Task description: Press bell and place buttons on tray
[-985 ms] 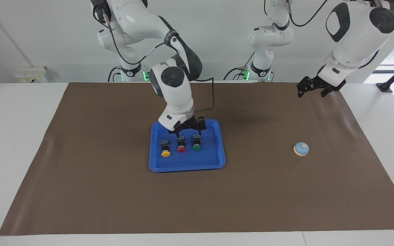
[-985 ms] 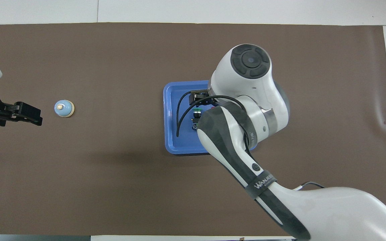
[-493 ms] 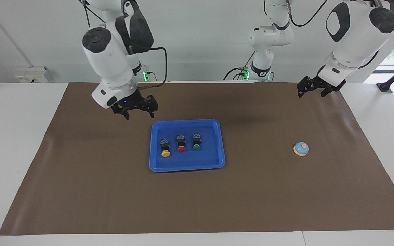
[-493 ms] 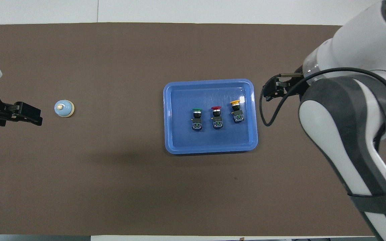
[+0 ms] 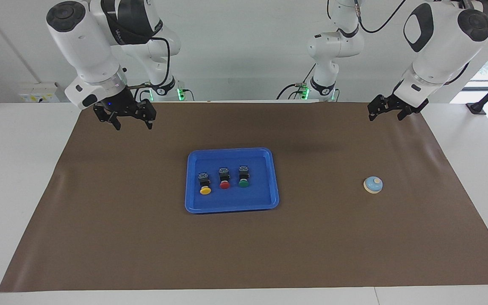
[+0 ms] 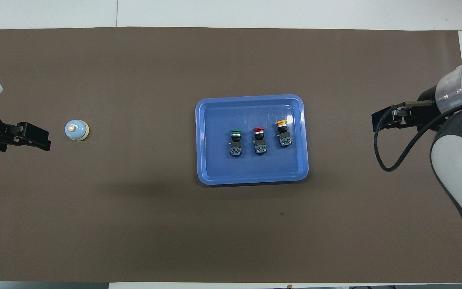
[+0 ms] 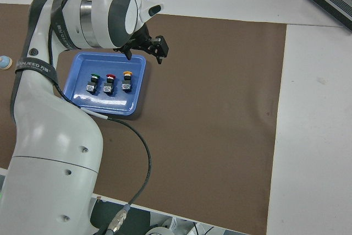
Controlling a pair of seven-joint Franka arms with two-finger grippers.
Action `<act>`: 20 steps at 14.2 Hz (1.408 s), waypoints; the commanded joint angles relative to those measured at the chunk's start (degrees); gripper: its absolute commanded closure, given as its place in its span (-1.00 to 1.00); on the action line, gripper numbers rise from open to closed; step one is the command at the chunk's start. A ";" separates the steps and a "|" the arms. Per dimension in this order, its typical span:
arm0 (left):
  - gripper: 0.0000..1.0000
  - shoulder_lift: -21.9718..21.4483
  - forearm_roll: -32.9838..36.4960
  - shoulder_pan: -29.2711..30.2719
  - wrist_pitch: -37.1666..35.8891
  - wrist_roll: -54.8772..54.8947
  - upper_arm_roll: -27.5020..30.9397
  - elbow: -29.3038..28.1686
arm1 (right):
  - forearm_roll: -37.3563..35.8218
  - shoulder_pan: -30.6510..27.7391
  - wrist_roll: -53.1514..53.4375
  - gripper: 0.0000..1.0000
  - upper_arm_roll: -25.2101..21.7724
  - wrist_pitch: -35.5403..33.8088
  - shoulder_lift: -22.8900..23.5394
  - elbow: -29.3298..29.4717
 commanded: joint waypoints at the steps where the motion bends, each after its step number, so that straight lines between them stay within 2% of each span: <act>1: -1.00 -0.53 0.02 0.06 -0.31 -0.38 0.21 0.24 | -1.95 -1.26 -1.84 -1.00 0.68 1.73 -1.04 -2.33; 4: -1.00 -0.44 0.10 0.14 0.56 -0.39 0.39 0.33 | -1.25 -2.49 -2.19 -1.00 0.76 1.81 -0.69 -1.46; 8: -1.00 -0.44 0.10 0.14 1.01 -0.38 0.30 0.24 | 0.16 -2.84 -2.37 -1.00 0.76 -3.36 1.60 5.14; 10: -0.97 -0.44 0.37 0.14 1.97 -0.47 0.39 -0.02 | 0.25 -3.28 -2.28 -1.00 0.68 -3.19 0.99 5.14; 11: 0.12 -0.44 0.37 0.14 2.84 -0.38 0.39 -0.11 | 0.16 -3.45 -2.36 -1.00 0.68 -3.19 0.81 5.14; 12: 0.99 -0.44 0.37 0.23 3.11 -0.38 0.48 -0.20 | 0.08 -3.46 -2.37 -1.00 0.59 -3.37 0.72 4.97; 14: 1.00 -0.36 0.37 1.80 4.60 -0.04 0.48 -0.99 | -0.01 -3.63 -2.28 -1.00 0.59 -3.46 0.11 4.01; 17: 1.00 1.39 0.37 3.13 10.74 -0.03 0.57 -3.44 | -0.01 -3.72 -2.28 -1.00 0.59 -3.46 0.02 3.65; 20: 1.00 7.00 0.37 4.71 17.60 -0.03 0.48 -4.68 | -0.01 -3.89 -2.36 -1.00 0.59 -3.46 -0.07 3.65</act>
